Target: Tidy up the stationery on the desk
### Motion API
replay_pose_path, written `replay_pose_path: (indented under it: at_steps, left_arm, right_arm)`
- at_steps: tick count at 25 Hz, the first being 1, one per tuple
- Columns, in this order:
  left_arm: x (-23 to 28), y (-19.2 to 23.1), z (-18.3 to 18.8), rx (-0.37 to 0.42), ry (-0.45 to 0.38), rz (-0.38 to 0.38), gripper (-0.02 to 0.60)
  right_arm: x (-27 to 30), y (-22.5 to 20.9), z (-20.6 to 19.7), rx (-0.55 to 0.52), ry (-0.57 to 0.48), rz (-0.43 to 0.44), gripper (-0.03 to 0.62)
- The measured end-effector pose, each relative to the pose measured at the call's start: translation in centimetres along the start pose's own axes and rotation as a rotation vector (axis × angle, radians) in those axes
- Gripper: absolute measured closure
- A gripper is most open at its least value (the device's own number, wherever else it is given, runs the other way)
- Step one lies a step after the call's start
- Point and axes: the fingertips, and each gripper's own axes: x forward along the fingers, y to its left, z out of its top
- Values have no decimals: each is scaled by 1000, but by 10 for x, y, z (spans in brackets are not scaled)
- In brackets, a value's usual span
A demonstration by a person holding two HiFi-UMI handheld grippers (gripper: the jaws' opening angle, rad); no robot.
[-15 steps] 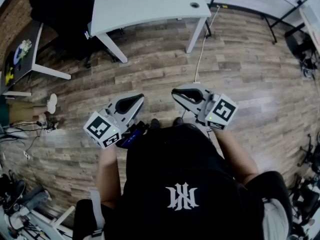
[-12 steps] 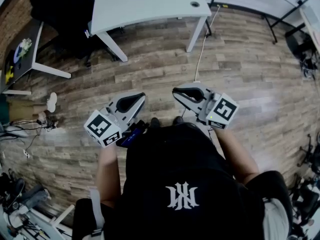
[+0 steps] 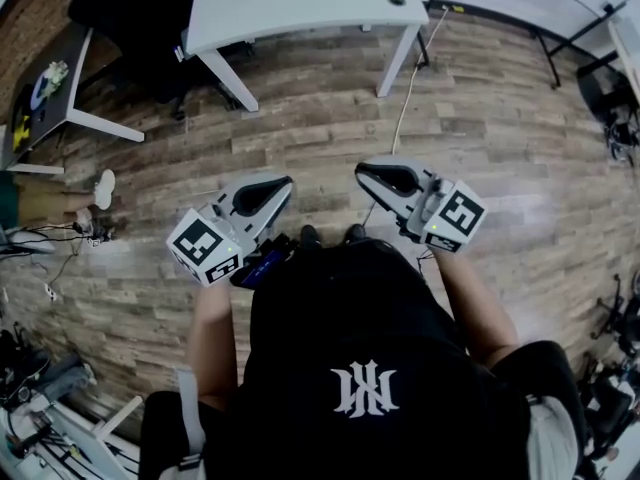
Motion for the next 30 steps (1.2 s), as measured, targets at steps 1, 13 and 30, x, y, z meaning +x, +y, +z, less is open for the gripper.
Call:
replay_pose_path:
  at_steps: [1, 13, 30]
  left_arm:
    - [0, -1, 0, 0, 1, 2, 580]
    - [18, -23, 0, 14, 12, 23, 580]
    - [30, -38, 1, 5, 56, 21, 580]
  right_arm:
    - [-2, 0, -1, -2, 5, -3, 549]
    - [-30, -3, -7, 10, 2, 25, 549]
    - [-69, -24, -18, 83, -63, -19, 549]
